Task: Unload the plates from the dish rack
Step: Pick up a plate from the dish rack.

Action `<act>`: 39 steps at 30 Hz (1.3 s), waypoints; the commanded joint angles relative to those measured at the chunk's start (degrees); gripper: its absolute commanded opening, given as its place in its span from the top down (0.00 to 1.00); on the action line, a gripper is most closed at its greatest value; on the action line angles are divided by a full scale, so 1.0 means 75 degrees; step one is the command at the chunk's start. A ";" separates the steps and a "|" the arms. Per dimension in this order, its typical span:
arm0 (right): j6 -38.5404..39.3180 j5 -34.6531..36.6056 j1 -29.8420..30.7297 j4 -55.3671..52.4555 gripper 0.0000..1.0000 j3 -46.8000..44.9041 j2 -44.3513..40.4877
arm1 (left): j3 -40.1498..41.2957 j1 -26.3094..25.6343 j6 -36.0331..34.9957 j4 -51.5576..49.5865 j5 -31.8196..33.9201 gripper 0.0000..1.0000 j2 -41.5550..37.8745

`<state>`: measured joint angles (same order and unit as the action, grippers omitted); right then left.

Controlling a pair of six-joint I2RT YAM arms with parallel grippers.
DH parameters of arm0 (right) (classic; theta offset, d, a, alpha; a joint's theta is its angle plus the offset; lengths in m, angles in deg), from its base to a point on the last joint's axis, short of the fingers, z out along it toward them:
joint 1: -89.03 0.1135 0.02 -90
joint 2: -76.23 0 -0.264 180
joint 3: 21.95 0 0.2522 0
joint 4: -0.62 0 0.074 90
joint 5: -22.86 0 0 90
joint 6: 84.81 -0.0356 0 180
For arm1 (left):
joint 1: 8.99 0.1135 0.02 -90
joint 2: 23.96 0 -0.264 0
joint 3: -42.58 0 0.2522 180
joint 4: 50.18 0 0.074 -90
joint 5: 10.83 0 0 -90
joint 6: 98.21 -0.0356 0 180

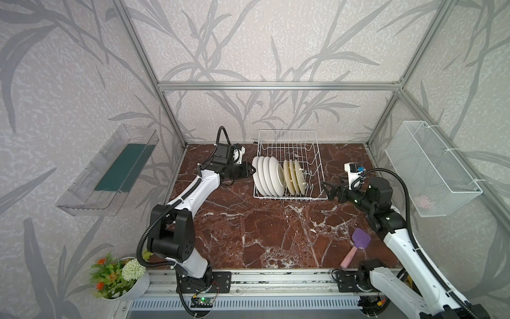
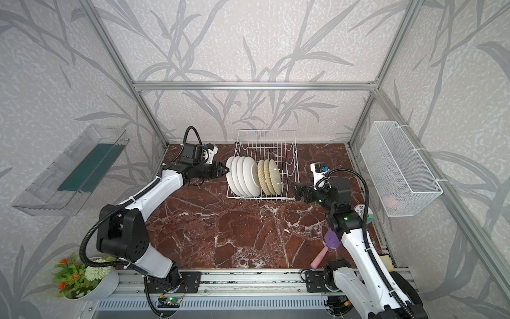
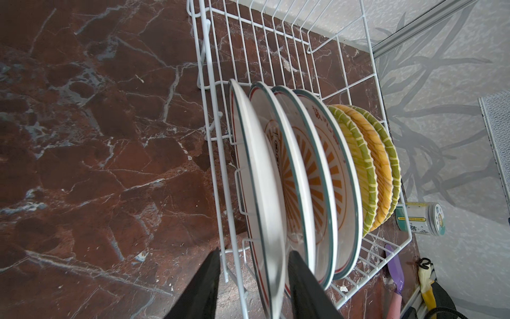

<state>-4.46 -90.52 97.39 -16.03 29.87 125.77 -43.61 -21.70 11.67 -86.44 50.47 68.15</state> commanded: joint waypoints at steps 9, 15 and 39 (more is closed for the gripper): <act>0.0018 0.0105 0.0045 0.0206 0.01 -0.0105 0.0039 | -0.0333 -0.0075 -0.0096 -0.0163 -0.0048 0.63 0.0244; 0.0026 0.0128 0.0045 0.0182 0.01 -0.0131 0.0039 | -0.0439 -0.0088 -0.0084 -0.0174 -0.0062 0.63 0.0355; 0.0087 0.0210 0.0045 0.0184 0.01 -0.0182 0.0092 | -0.0726 -0.0186 0.0010 -0.0375 -0.0137 0.77 0.0655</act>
<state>-4.24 -89.16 97.39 -15.99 29.19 126.19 -47.11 -22.88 12.18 -86.77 49.09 72.53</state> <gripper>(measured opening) 0.991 0.231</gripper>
